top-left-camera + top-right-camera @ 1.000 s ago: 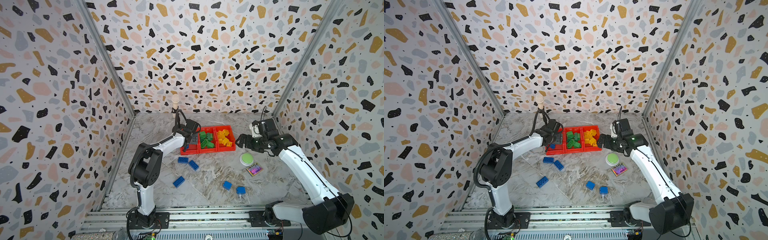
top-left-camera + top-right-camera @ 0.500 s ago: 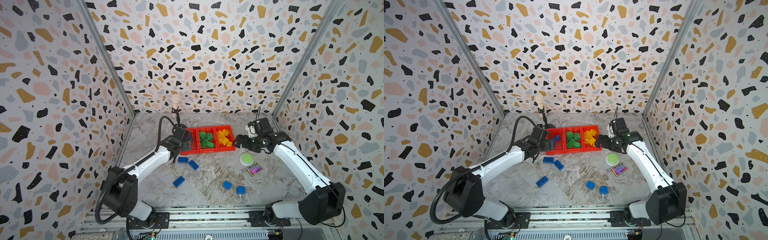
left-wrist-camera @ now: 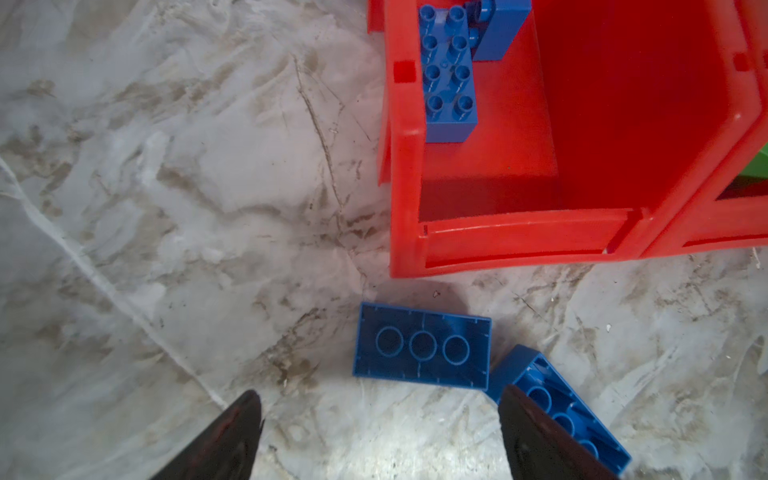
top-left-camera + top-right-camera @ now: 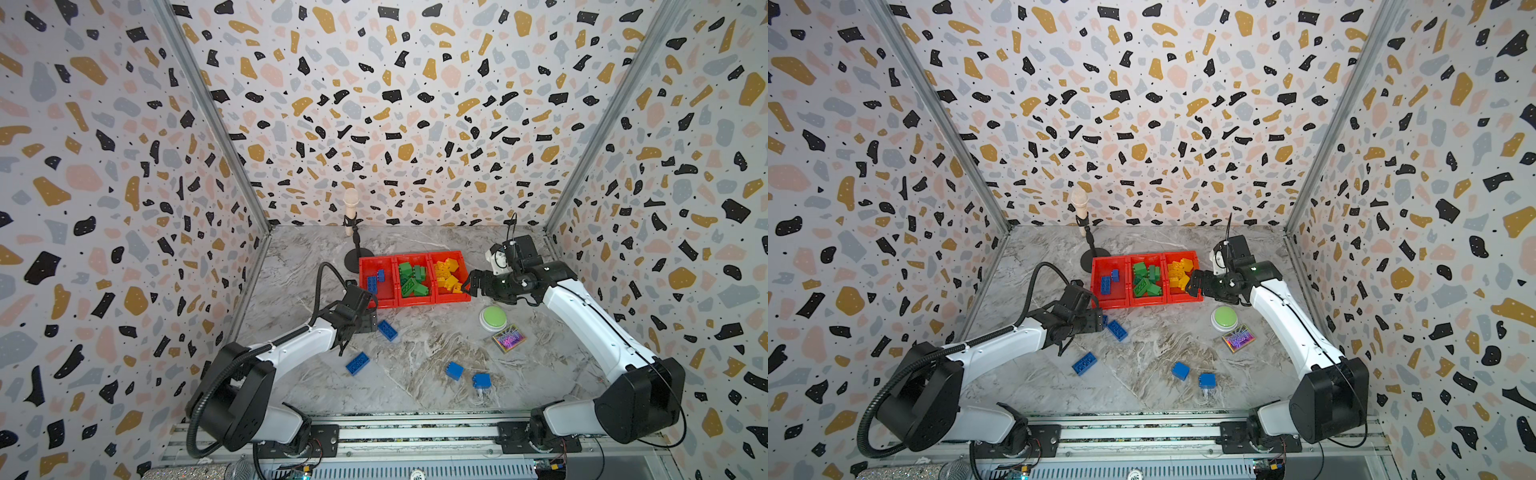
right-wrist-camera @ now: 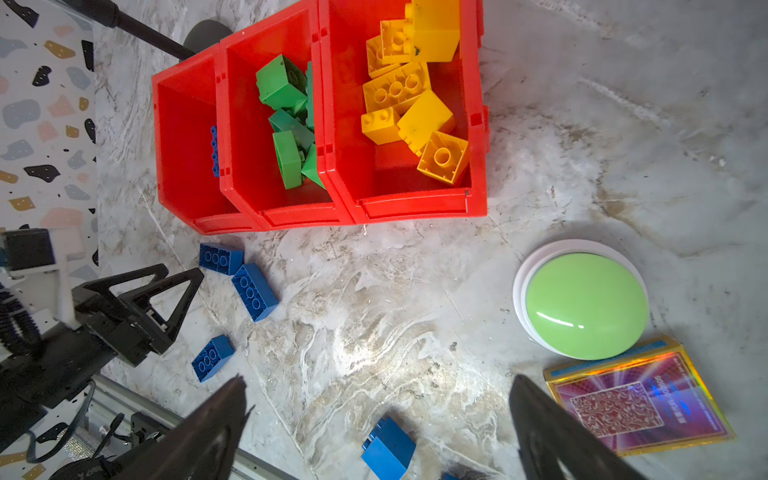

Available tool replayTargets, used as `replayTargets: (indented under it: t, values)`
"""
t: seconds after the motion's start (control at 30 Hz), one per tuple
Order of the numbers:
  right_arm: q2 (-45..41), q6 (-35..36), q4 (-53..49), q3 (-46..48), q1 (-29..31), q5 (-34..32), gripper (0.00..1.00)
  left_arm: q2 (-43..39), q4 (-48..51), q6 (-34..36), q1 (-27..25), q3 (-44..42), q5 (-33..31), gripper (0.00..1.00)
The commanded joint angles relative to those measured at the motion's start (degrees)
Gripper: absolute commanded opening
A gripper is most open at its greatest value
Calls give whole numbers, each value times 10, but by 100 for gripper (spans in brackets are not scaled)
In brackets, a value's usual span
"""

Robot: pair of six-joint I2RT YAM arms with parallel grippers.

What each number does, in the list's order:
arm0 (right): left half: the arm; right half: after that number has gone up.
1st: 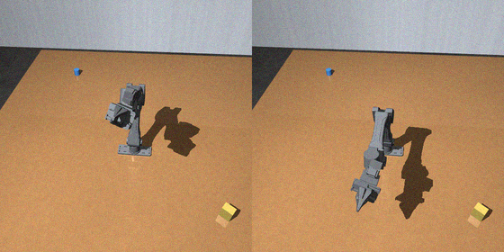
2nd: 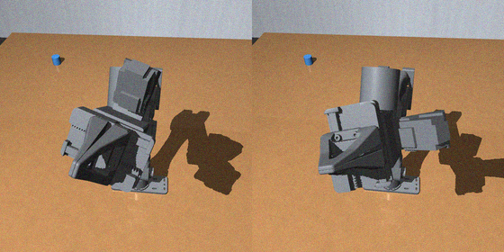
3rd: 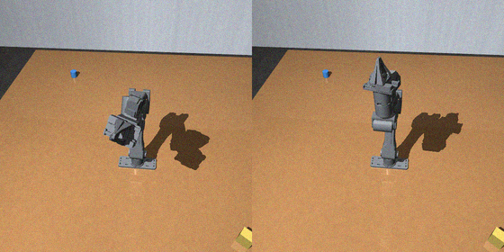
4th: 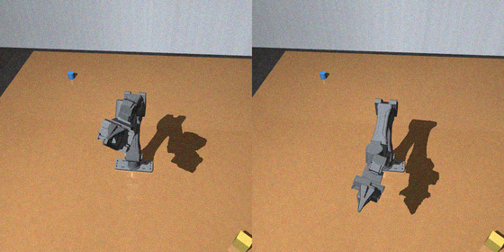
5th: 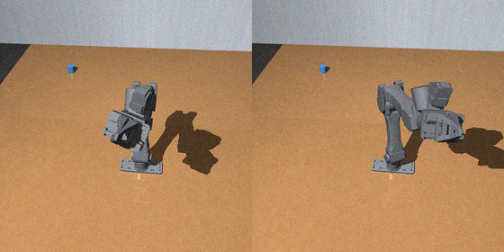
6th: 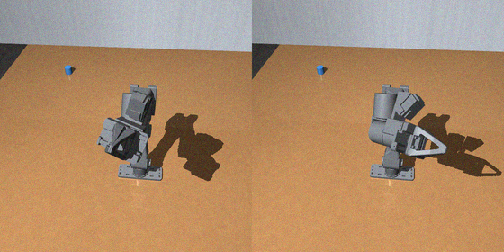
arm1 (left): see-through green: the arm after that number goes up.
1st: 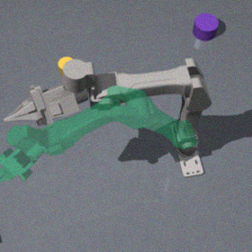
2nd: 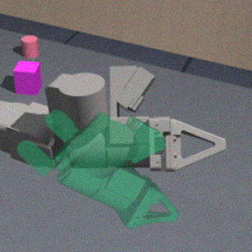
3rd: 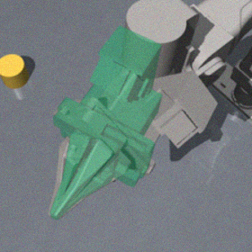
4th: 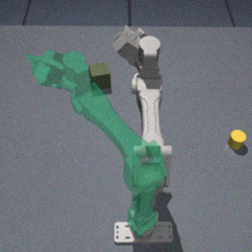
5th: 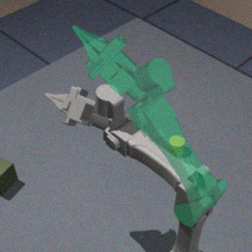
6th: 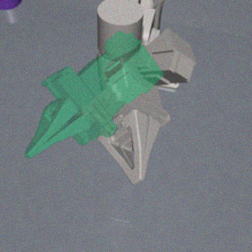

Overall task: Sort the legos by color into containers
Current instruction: 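Lift the blue 2x4 brick with the left gripper toward the nearest bin, then carry the blue 2x4 brick over the bin nearest the left arm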

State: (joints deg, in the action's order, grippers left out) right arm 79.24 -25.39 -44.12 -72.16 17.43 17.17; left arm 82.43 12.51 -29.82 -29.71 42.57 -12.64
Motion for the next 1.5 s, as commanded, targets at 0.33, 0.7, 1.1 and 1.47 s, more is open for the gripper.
replayTargets:
  t: [0.33,0.7,1.1,1.47]
  values:
    - [-20,-6,-12,-5,2,-24,99,119,-42,29,-3,54,13,90]
    - [-8,-10,-17,-22,2,-27,99,135,-34,40,-3,63,17,76]
    - [1,-5,-11,-26,2,-19,99,53,25,31,-3,69,8,61]
    - [-4,-3,-7,-19,2,-20,99,80,57,43,-3,199,-7,61]
